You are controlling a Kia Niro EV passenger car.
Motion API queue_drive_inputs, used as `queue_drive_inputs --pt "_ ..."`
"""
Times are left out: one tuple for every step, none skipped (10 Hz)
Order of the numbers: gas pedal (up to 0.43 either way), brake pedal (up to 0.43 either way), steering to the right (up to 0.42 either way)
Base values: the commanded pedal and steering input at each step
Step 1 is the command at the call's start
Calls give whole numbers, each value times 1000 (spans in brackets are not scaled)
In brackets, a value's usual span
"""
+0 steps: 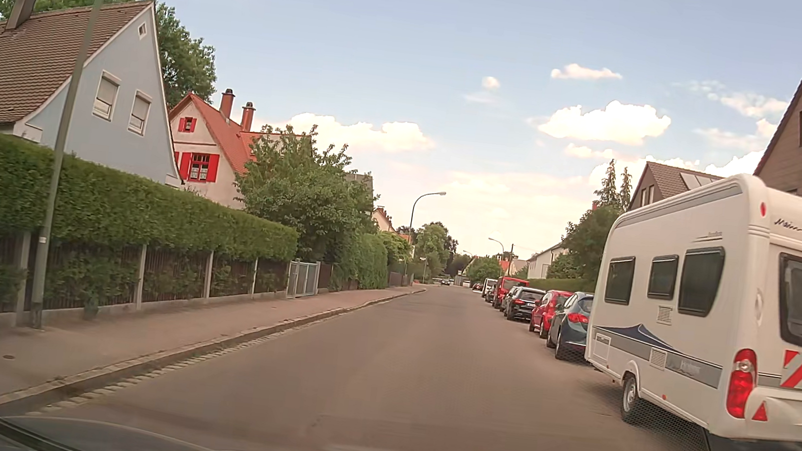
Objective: Follow the waypoints while adhering to traffic rules and regulations
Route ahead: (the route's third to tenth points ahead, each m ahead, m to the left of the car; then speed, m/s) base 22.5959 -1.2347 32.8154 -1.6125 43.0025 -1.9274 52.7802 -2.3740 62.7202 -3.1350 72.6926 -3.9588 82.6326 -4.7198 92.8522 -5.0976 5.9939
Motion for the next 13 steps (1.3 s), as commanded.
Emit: queue_drive_inputs --pt "130 18 26" --pt "130 18 24" --pt "138 18 24" --pt "138 18 24" --pt "138 18 25" --pt "157 18 25" --pt "157 18 26" --pt "157 18 26" --pt "157 18 25" --pt "157 18 25" --pt "157 18 25" --pt "157 18 25" --pt "157 18 25"
